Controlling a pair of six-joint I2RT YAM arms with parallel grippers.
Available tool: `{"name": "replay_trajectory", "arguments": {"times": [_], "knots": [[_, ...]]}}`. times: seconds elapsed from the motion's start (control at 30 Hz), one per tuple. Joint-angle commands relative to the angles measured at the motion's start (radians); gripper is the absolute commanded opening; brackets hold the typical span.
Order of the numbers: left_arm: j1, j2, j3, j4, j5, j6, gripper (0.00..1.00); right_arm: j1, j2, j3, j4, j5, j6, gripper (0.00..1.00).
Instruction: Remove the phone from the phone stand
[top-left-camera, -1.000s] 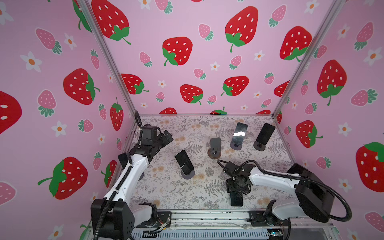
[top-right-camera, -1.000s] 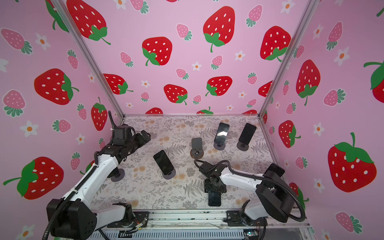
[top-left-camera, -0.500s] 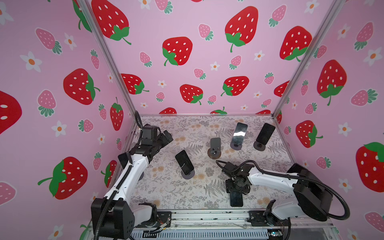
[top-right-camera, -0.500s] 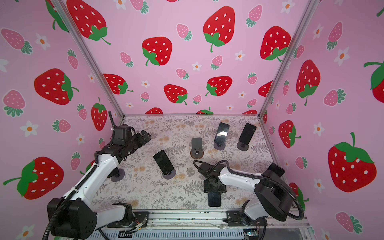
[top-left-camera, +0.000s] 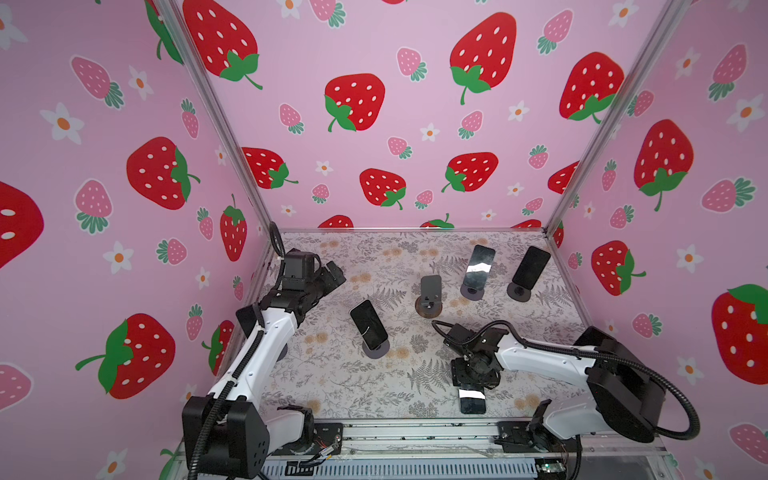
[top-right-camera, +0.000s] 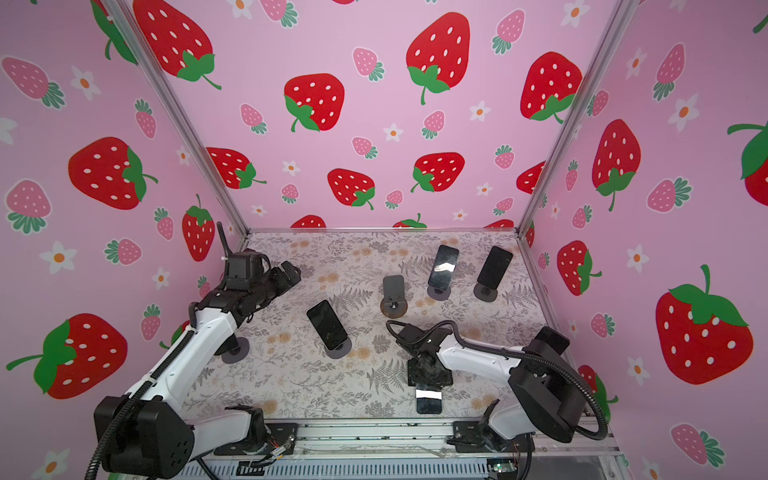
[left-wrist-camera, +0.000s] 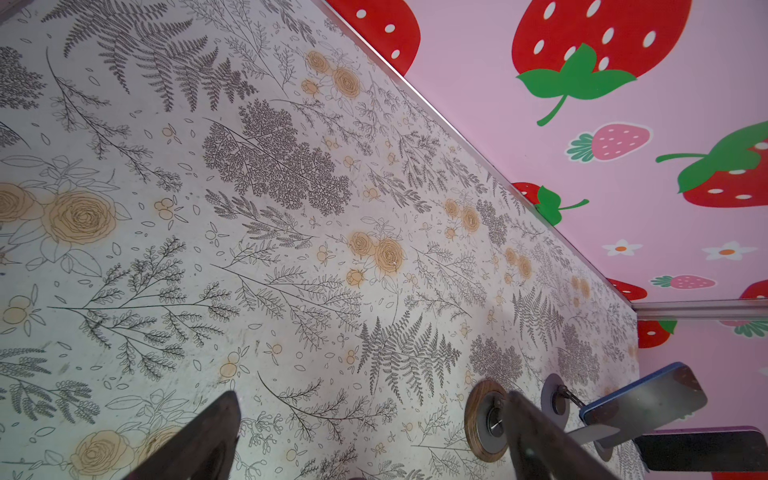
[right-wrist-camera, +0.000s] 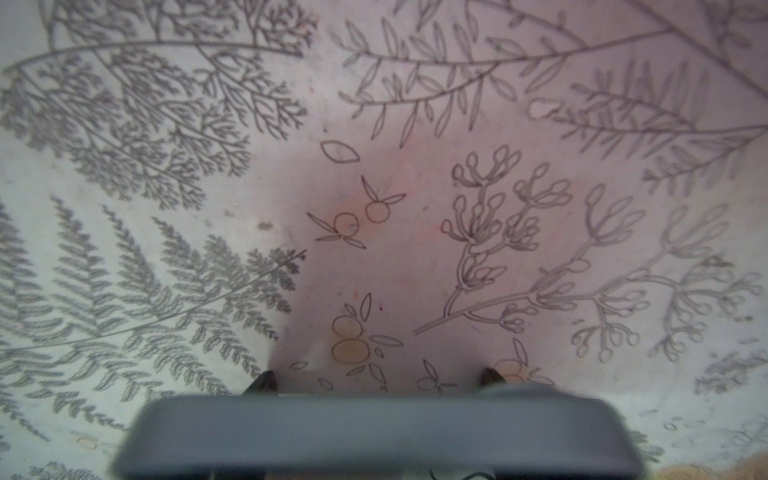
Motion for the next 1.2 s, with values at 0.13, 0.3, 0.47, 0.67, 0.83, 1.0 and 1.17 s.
{"name": "replay_trajectory", "arguments": {"times": [0.13,0.3,0.47,0.67,0.83,1.0,1.17], "knots": [[0.004,-0.025,-0.001,0.009,-0.032,-0.027,0.99,0.006,0.056,-0.015,0.043,0.022,0.005,0.78],[0.005,-0.025,0.020,-0.020,-0.038,-0.014,0.99,0.007,0.076,-0.007,0.039,0.020,0.005,0.78],[0.009,-0.034,0.004,-0.007,-0.049,-0.015,0.99,0.006,0.076,-0.011,0.042,0.018,0.004,0.79],[0.012,-0.056,-0.022,0.007,-0.074,-0.025,0.99,0.006,0.091,-0.019,0.057,0.007,0.000,0.79],[0.016,-0.071,-0.024,0.008,-0.084,-0.028,0.99,0.007,0.097,-0.008,0.056,0.010,-0.006,0.80],[0.017,-0.068,-0.024,0.003,-0.077,-0.031,0.99,0.008,0.101,-0.008,0.061,0.007,-0.007,0.81],[0.018,-0.062,-0.020,0.001,-0.071,-0.033,0.99,0.007,0.088,-0.002,0.056,0.012,-0.006,0.81]]}}
